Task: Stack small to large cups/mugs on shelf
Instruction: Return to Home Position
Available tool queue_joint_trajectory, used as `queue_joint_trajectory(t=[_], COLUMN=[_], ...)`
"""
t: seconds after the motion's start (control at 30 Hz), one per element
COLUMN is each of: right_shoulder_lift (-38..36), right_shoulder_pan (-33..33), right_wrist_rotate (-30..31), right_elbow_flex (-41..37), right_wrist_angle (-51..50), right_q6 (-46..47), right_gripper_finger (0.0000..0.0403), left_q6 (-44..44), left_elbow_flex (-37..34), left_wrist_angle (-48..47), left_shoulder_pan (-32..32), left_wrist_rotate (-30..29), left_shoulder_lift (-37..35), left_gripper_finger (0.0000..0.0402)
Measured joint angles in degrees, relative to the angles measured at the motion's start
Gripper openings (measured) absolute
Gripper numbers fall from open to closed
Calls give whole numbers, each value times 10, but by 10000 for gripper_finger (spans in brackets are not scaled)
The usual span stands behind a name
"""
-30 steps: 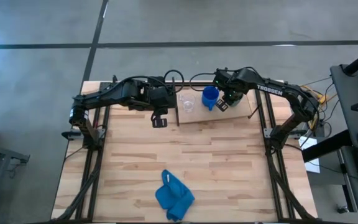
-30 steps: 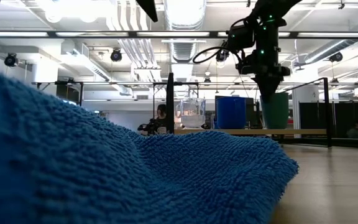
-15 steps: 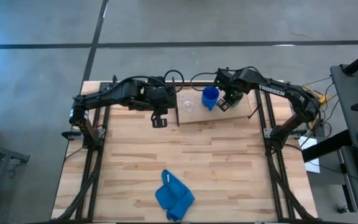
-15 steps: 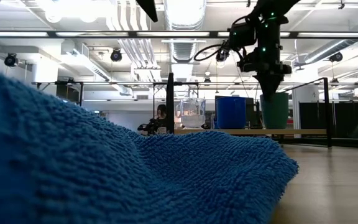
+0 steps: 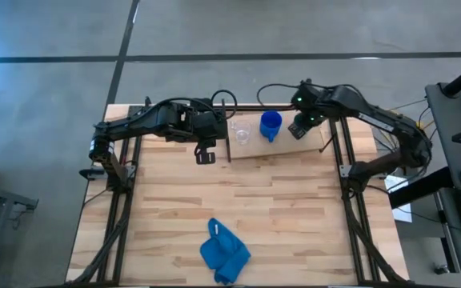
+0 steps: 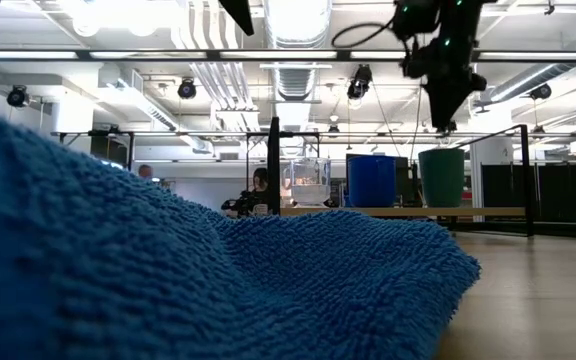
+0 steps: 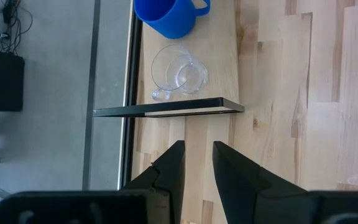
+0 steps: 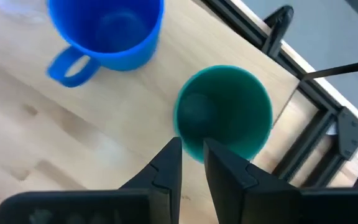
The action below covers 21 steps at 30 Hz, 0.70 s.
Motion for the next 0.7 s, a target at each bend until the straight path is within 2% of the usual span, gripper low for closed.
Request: queue_joint_trajectory(t=[0.23, 0.33, 0.5, 0.7], right_shoulder_lift=[-75, -104, -145, -178], right_shoulder_pan=[14, 41, 111, 226], right_wrist_rotate=[-69, -72, -72, -72], right_elbow_flex=[0, 0, 0, 0], right_wrist_angle=[0, -2, -2, 2], right_q6=[15, 15, 33, 69], right_gripper_finger=[61, 61, 61, 61], left_q6=[-1, -28, -120, -220], left_elbow_flex=[0, 0, 0, -4], left_wrist_angle=[-1, -3, -37, -56], left_shoulder_pan=[0, 0, 2, 1], left_wrist_rotate=[0, 0, 0, 14], left_shoulder_lift=[0, -2, -28, -87], left_gripper_finger=[68, 68, 68, 68])
